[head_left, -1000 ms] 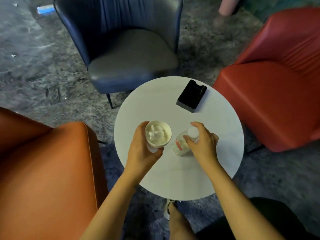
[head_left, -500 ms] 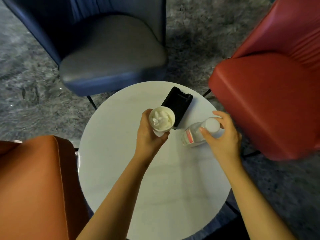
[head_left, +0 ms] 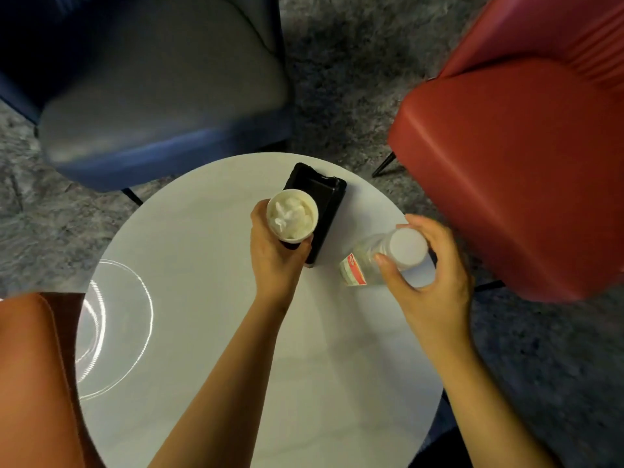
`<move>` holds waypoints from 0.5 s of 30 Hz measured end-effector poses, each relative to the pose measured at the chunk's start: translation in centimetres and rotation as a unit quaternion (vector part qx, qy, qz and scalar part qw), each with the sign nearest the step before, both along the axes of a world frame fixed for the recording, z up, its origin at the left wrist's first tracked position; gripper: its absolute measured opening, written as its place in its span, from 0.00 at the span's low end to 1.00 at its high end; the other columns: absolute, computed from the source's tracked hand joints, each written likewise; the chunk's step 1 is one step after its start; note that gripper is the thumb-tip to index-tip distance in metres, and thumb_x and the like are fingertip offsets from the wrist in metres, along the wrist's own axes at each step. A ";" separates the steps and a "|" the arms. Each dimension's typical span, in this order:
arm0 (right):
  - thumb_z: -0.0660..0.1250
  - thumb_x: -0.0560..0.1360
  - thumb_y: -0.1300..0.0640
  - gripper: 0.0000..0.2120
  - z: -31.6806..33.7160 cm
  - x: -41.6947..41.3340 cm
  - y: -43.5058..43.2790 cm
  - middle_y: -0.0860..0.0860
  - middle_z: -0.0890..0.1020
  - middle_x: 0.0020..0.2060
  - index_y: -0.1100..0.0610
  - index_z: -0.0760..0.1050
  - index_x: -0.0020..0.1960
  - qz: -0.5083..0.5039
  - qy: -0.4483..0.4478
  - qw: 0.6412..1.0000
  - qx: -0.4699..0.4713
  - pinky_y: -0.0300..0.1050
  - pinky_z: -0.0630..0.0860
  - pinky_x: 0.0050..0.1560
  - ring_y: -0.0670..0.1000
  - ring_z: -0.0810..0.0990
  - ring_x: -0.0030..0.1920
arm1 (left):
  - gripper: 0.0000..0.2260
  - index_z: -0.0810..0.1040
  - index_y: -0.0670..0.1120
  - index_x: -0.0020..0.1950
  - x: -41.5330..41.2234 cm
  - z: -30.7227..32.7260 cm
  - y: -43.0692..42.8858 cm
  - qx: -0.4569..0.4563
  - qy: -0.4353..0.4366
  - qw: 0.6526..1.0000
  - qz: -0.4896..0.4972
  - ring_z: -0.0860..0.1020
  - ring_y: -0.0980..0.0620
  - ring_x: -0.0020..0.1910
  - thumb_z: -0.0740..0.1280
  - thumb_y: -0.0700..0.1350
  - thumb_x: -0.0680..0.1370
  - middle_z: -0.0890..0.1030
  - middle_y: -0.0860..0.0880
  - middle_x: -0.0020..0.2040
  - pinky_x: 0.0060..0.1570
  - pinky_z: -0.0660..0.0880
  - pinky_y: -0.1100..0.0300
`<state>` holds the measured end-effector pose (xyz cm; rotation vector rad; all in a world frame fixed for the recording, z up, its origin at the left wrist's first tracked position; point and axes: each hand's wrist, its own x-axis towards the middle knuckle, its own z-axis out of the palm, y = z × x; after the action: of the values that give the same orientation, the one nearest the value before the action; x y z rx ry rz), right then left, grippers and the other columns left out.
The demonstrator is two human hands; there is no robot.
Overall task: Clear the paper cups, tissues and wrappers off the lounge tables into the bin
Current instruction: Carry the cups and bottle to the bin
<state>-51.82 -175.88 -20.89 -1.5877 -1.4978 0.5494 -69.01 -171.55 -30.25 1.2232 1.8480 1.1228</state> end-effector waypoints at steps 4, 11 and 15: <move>0.71 0.68 0.50 0.20 -0.3 0.0 0.4 0.51 0.79 0.52 0.53 0.70 0.57 0.006 -0.004 1.000 0.007 0.58 0.74 0.55 0.57 0.77 0.54 | 0.31 0.64 0.58 0.58 0.1 -0.8 0.5 -0.004 0.036 0.999 0.001 0.74 0.57 0.50 0.78 0.43 0.63 0.73 0.58 0.53 0.44 0.73 0.71; 0.73 0.68 0.52 0.21 -0.8 0.4 0.9 0.51 0.78 0.53 0.54 0.70 0.57 0.005 -0.004 1.000 0.022 0.56 0.75 0.54 0.56 0.78 0.53 | 0.46 0.61 0.46 0.72 0.8 -1.8 -0.5 -0.034 0.118 0.992 0.017 0.65 0.44 0.68 0.80 0.48 0.59 0.68 0.44 0.68 0.67 0.65 0.47; 0.70 0.68 0.51 0.19 -1.0 0.5 1.3 0.49 0.77 0.53 0.53 0.70 0.57 0.006 -0.005 1.000 0.028 0.55 0.75 0.54 0.54 0.78 0.53 | 0.53 0.53 0.48 0.76 1.1 -2.4 -0.7 -0.059 0.125 0.990 0.022 0.64 0.45 0.69 0.81 0.50 0.58 0.66 0.45 0.71 0.68 0.61 0.51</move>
<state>-51.31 -174.61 -21.87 -1.5413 -1.5175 0.5013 -67.90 -172.21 -32.66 1.3086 2.1043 0.9010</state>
